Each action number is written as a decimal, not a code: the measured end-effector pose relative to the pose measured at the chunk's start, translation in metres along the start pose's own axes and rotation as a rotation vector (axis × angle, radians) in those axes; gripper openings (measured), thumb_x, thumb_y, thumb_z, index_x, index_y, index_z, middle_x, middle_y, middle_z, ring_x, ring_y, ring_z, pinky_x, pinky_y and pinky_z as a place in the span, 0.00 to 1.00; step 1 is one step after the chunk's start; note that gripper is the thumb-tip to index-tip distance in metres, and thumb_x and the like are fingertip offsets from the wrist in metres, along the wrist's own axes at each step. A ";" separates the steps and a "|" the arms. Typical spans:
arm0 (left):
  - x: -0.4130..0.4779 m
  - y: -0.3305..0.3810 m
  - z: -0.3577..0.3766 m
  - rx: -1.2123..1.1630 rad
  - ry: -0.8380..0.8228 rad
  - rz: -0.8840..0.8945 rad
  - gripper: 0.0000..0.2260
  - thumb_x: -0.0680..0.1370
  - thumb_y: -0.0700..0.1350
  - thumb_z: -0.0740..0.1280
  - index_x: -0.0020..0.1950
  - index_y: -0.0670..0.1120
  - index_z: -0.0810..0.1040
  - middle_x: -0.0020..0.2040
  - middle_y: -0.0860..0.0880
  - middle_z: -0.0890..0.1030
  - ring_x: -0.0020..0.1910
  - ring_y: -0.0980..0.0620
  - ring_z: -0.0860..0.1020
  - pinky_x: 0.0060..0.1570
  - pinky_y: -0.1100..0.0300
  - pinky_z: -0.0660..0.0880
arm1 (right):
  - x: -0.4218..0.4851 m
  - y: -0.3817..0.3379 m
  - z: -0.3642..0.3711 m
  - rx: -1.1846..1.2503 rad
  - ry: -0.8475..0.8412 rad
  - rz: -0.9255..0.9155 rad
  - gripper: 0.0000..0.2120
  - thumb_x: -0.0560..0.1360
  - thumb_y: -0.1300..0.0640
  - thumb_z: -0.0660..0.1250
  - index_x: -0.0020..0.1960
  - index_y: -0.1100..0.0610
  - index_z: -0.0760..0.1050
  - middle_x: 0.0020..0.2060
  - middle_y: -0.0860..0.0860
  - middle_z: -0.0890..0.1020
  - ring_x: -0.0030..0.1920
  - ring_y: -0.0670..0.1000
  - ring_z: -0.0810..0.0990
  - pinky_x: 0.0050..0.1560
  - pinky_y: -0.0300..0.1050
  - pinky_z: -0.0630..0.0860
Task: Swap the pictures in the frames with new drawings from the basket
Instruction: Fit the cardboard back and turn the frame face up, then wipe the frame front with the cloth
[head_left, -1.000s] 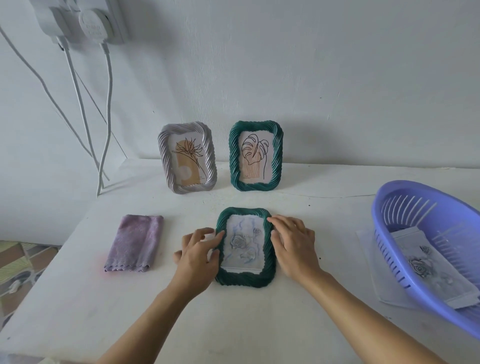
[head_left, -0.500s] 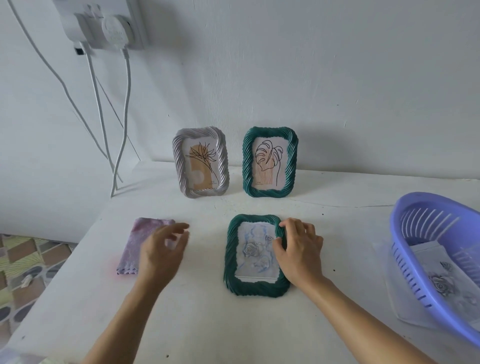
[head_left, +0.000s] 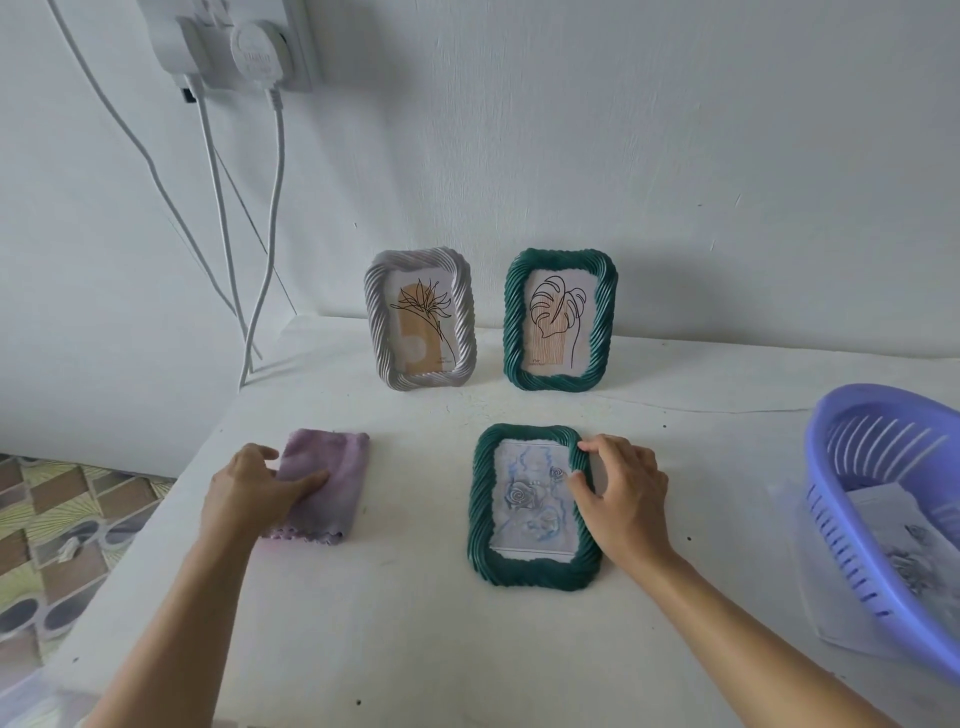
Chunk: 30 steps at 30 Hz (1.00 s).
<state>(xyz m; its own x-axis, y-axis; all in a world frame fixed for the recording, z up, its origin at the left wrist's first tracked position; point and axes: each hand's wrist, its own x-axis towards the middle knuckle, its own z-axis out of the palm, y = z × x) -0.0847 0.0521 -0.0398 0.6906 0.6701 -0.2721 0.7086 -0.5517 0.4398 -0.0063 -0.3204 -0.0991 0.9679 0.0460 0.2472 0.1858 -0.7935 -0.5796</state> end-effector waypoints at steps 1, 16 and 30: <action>0.001 0.002 -0.002 0.013 -0.007 0.005 0.28 0.68 0.60 0.77 0.60 0.45 0.76 0.47 0.44 0.83 0.48 0.43 0.79 0.44 0.53 0.74 | -0.001 0.000 0.000 -0.002 0.002 -0.005 0.11 0.73 0.54 0.70 0.55 0.50 0.76 0.55 0.44 0.79 0.60 0.53 0.72 0.54 0.50 0.65; -0.089 0.073 0.015 -0.545 -0.171 0.322 0.04 0.81 0.48 0.66 0.49 0.51 0.81 0.43 0.50 0.86 0.35 0.50 0.83 0.30 0.58 0.75 | -0.006 -0.016 -0.022 0.298 -0.015 0.029 0.10 0.75 0.52 0.72 0.56 0.47 0.79 0.54 0.39 0.79 0.60 0.42 0.72 0.63 0.44 0.71; -0.134 0.136 0.055 -0.477 -0.164 0.776 0.08 0.78 0.47 0.71 0.53 0.55 0.74 0.44 0.56 0.84 0.46 0.60 0.82 0.43 0.68 0.76 | -0.012 -0.048 -0.083 1.140 -0.294 0.377 0.12 0.71 0.59 0.76 0.55 0.56 0.81 0.50 0.54 0.86 0.54 0.54 0.83 0.55 0.51 0.78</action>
<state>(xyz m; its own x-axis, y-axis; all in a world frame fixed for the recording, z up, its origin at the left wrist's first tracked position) -0.0729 -0.1408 0.0093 0.9845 0.0997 0.1443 -0.0704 -0.5289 0.8458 -0.0409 -0.3334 -0.0100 0.9670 0.1803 -0.1799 -0.2134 0.1882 -0.9587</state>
